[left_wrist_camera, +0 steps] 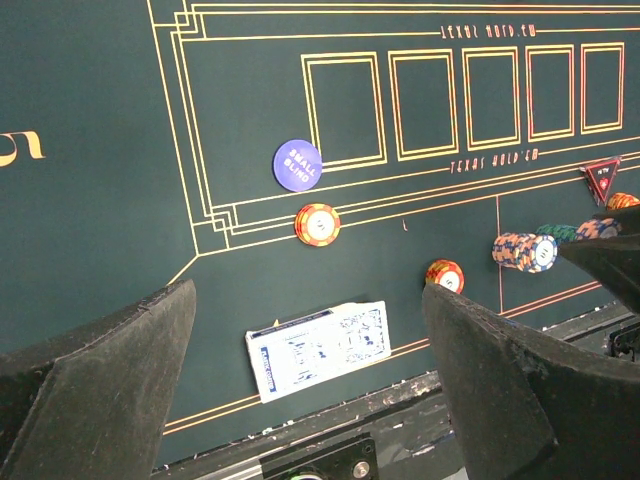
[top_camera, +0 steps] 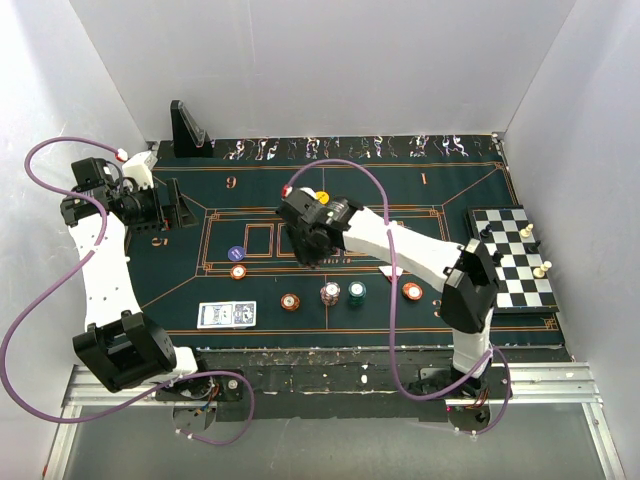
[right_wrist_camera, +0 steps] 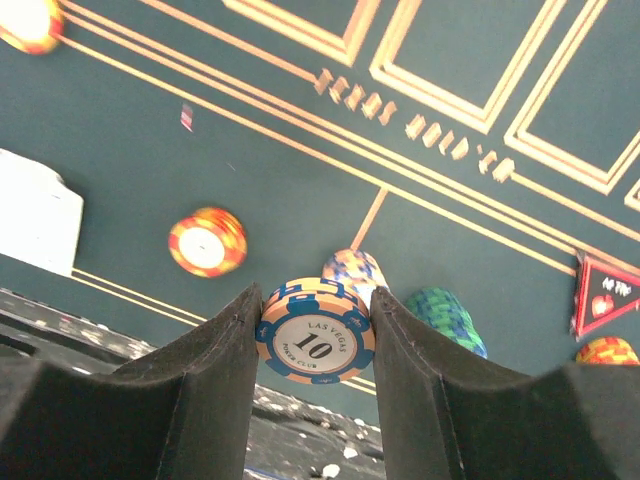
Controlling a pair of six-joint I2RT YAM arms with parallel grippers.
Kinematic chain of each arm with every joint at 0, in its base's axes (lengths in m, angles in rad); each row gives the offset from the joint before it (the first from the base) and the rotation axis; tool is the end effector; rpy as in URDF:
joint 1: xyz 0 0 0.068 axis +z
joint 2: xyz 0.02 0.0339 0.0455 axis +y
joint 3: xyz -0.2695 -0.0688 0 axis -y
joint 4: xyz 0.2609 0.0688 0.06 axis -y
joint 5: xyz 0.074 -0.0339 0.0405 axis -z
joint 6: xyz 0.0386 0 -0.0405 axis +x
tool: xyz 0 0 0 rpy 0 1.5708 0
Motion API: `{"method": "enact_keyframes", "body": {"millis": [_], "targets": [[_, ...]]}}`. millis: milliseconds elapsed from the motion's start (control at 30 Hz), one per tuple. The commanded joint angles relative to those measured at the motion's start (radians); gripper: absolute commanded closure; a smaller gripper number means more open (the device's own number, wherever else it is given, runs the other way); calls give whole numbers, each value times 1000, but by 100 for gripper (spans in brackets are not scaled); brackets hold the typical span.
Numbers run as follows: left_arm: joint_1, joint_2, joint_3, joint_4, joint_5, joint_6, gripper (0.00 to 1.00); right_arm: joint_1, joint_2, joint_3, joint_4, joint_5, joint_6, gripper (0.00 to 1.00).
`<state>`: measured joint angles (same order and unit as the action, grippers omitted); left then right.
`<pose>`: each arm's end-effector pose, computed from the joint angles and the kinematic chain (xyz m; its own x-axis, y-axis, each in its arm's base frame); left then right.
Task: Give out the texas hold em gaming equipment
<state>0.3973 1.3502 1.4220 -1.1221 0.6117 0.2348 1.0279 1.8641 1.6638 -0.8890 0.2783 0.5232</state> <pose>0.2571 0.0838 0.3634 -0.7905 -0.1251 -0.5996 0.1342 0.9198 -0.3688 0.2245 0.3516 0.2799 -0.7751 -0.3547 -0.5228 -0.4274 0.9038 0.0205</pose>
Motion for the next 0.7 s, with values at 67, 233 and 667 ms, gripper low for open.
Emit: {"method": "enact_keyframes", "body": {"millis": [67, 233, 667], "targets": [[8, 3, 23, 16, -27, -8, 2, 17, 217, 351, -59, -54, -63, 69], [9, 15, 32, 15, -38, -3, 2, 17, 458, 669, -97, -117, -80, 70], [15, 13, 41, -15, -30, 37, 2, 17, 616, 651, 160, -234, -52, 70]]}}
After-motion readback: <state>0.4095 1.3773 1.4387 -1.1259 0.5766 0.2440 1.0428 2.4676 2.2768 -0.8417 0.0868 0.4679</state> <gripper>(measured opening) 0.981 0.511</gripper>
